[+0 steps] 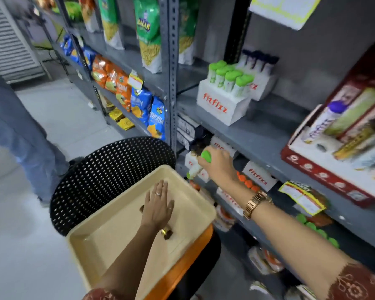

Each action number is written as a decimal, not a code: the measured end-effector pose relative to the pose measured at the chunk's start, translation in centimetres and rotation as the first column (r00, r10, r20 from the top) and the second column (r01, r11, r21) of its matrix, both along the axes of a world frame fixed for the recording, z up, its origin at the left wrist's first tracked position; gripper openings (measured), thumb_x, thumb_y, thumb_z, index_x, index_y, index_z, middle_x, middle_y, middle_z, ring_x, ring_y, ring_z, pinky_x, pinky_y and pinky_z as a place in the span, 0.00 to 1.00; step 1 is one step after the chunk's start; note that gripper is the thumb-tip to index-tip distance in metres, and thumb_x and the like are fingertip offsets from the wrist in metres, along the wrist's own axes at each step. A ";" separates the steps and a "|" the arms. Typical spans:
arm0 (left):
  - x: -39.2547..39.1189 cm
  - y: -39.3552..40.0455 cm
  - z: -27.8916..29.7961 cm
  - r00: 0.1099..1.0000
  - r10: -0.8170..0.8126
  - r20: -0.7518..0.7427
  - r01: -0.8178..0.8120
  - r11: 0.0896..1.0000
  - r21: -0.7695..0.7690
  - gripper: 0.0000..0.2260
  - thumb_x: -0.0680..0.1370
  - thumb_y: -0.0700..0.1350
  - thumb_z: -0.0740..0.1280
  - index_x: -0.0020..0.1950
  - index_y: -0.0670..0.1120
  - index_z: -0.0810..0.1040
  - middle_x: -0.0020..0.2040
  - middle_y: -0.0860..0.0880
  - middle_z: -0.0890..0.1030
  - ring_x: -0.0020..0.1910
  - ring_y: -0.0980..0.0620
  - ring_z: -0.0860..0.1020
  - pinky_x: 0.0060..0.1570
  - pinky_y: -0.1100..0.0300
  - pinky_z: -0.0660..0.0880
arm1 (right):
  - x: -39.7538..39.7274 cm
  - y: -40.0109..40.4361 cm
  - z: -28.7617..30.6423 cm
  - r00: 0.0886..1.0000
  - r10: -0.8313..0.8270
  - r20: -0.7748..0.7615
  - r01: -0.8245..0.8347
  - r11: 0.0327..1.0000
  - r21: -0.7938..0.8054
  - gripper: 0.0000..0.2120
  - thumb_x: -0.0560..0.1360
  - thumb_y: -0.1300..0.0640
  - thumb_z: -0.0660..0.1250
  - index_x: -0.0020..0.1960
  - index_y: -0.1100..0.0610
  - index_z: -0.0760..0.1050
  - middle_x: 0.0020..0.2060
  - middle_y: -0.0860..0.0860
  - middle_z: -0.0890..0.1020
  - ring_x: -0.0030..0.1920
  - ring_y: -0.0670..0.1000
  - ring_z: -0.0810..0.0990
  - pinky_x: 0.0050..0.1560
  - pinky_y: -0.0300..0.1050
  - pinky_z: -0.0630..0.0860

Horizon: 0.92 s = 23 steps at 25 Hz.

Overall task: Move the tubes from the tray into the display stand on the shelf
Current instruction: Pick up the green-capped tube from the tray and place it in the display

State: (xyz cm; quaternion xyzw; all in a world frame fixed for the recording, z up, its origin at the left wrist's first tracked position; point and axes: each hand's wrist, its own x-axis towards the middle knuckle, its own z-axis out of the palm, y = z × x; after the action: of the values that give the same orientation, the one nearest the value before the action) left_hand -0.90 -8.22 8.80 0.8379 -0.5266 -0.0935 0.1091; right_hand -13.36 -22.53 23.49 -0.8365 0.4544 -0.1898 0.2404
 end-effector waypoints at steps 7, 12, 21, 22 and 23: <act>-4.0 -9.0 7.9 0.967 -0.243 0.080 0.256 0.936 -0.240 0.26 0.81 0.48 0.54 0.75 0.41 0.49 0.77 0.44 0.49 0.76 0.47 0.48 0.74 0.48 0.47 | -7.0 -3.0 12.0 0.995 -0.083 0.061 0.092 0.983 -0.158 0.06 0.67 0.55 0.67 0.40 0.57 0.77 0.41 0.60 0.82 0.44 0.62 0.78 0.39 0.47 0.70; -8.3 -14.7 11.4 0.928 -0.346 0.140 0.372 0.883 -0.286 0.26 0.81 0.49 0.52 0.75 0.42 0.47 0.78 0.45 0.48 0.76 0.49 0.47 0.74 0.48 0.47 | -12.6 -4.2 17.2 0.975 -0.193 0.111 0.214 0.949 -0.231 0.08 0.66 0.55 0.68 0.42 0.58 0.80 0.36 0.55 0.81 0.40 0.58 0.78 0.34 0.43 0.69; -16.4 -22.4 11.7 0.887 -0.453 0.091 0.462 0.871 -0.165 0.26 0.82 0.52 0.49 0.75 0.43 0.46 0.78 0.46 0.49 0.76 0.49 0.47 0.74 0.48 0.48 | -19.5 -6.9 19.7 0.940 -0.340 -0.014 0.328 0.916 -0.232 0.09 0.66 0.51 0.68 0.38 0.57 0.79 0.35 0.53 0.79 0.39 0.55 0.74 0.36 0.44 0.71; -16.9 -22.9 11.4 0.889 -0.451 0.082 0.458 0.877 -0.145 0.26 0.82 0.52 0.49 0.75 0.43 0.46 0.78 0.46 0.50 0.76 0.49 0.48 0.74 0.47 0.49 | -20.0 -7.3 19.8 0.937 -0.347 -0.036 0.331 0.918 -0.220 0.09 0.66 0.50 0.69 0.33 0.55 0.75 0.32 0.51 0.76 0.38 0.54 0.74 0.32 0.42 0.68; -17.3 -23.2 11.1 0.891 -0.447 0.077 0.454 0.882 -0.130 0.26 0.82 0.53 0.48 0.75 0.43 0.47 0.78 0.47 0.50 0.76 0.49 0.48 0.74 0.47 0.49 | -20.4 -7.7 20.0 0.934 -0.352 -0.058 0.333 0.919 -0.211 0.12 0.67 0.50 0.69 0.29 0.52 0.71 0.29 0.49 0.74 0.36 0.54 0.74 0.29 0.41 0.65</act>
State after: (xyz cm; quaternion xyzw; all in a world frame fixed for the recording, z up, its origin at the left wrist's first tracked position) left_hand -18.19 -31.45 19.92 0.6844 -0.7145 -0.0592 0.1330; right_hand -33.79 -30.20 43.44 -0.7718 0.5836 -0.2331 0.0972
